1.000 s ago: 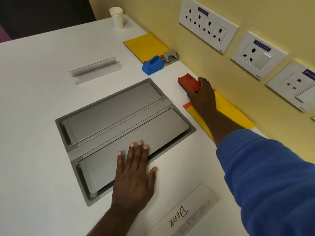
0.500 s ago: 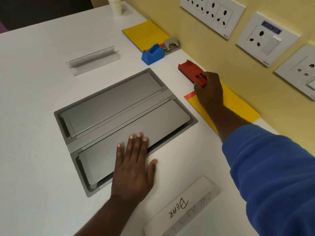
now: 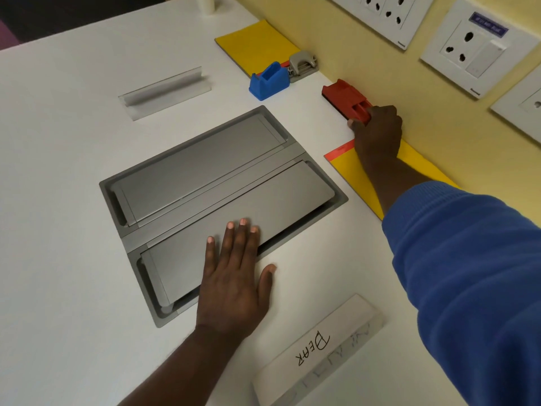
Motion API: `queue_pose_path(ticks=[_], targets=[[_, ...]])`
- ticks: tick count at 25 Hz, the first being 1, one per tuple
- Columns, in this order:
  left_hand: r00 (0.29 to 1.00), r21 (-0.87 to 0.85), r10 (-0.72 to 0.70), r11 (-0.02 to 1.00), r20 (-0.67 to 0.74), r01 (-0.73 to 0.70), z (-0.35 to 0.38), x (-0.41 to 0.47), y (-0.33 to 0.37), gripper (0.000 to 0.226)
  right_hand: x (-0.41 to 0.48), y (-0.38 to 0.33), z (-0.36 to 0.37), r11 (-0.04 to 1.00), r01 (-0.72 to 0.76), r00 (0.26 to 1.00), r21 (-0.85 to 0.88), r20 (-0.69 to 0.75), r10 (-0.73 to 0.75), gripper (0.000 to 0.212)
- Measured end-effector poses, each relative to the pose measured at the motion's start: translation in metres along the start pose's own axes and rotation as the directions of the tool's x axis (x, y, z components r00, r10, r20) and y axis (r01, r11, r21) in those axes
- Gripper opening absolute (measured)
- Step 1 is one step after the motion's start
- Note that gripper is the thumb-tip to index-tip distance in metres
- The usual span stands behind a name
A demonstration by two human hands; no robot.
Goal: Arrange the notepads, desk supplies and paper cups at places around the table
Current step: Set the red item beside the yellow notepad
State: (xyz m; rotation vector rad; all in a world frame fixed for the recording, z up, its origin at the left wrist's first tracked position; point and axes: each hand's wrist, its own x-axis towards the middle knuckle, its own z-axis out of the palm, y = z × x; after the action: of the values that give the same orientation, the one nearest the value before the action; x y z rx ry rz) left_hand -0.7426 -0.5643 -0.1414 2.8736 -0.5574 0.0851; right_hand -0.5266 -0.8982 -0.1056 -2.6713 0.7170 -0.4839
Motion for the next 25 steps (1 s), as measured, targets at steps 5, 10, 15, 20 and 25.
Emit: queue_pose_path(ticks=[5,10,15,20,25], targets=[[1.000,-0.015,-0.008,1.000,-0.003,0.008,0.001,0.000,0.000,0.070,-0.018,-0.001,0.000,1.000,-0.009,1.000,0.011,-0.003,0.009,0.070],[1.000,-0.020,-0.011,1.000,-0.027,0.010,0.007,0.000,-0.003,0.071,-0.058,0.003,-0.013,0.997,0.072,0.997,0.012,0.032,-0.072,0.079],[1.000,-0.023,-0.021,1.000,-0.009,0.020,0.005,-0.001,-0.001,0.078,-0.128,0.000,-0.065,0.987,0.162,0.985,-0.003,0.055,-0.162,0.079],[0.995,0.012,-0.064,0.998,0.074,0.063,-0.032,-0.036,0.007,0.082,-0.232,0.000,-0.134,0.958,0.285,0.954,0.028,0.086,-0.286,0.076],[0.998,-0.018,-0.065,0.998,0.012,0.065,-0.094,-0.123,0.025,0.080,-0.330,-0.004,-0.181,0.953,0.295,0.937,0.067,0.175,-0.302,0.078]])
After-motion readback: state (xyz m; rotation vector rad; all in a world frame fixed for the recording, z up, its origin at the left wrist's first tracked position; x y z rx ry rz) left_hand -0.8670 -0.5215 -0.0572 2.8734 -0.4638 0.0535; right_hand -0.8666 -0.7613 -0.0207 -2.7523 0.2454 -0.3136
